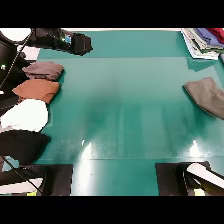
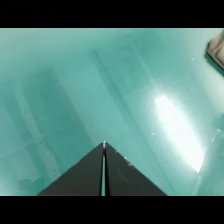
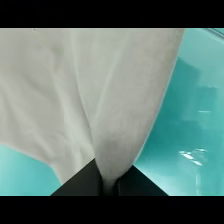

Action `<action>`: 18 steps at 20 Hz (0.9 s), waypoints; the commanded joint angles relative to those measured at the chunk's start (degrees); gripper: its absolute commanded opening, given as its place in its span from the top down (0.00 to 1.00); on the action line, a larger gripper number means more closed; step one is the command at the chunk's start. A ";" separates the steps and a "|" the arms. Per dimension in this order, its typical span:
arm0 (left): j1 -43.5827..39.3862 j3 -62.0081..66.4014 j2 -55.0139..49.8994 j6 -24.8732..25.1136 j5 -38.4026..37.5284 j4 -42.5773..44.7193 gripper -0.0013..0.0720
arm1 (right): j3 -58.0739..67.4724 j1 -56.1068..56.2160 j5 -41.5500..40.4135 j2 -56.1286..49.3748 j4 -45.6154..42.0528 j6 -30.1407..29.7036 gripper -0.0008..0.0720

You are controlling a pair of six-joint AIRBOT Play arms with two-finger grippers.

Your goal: Fold the shirts.

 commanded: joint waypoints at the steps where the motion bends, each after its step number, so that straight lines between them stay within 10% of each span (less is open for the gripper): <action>1: -0.02 -0.02 -0.02 0.02 0.13 0.00 0.94 | -5.49 2.27 -0.50 3.87 -4.37 2.67 0.97; 2: -0.02 -0.02 -0.02 0.07 0.11 0.00 0.94 | -6.29 4.35 -0.44 4.50 -4.35 2.64 0.95; 5: -0.02 -0.02 -0.02 0.46 -0.04 0.00 0.94 | -5.62 10.25 2.82 5.07 -8.74 2.47 0.25; 10: -0.02 -0.02 -0.02 1.53 -0.48 0.00 0.94 | 4.44 12.17 18.53 5.16 -28.92 2.69 0.11; 18: 0.02 0.00 -0.02 1.49 -0.81 0.31 0.94 | 15.45 30.91 21.14 5.27 -3.23 -0.15 0.13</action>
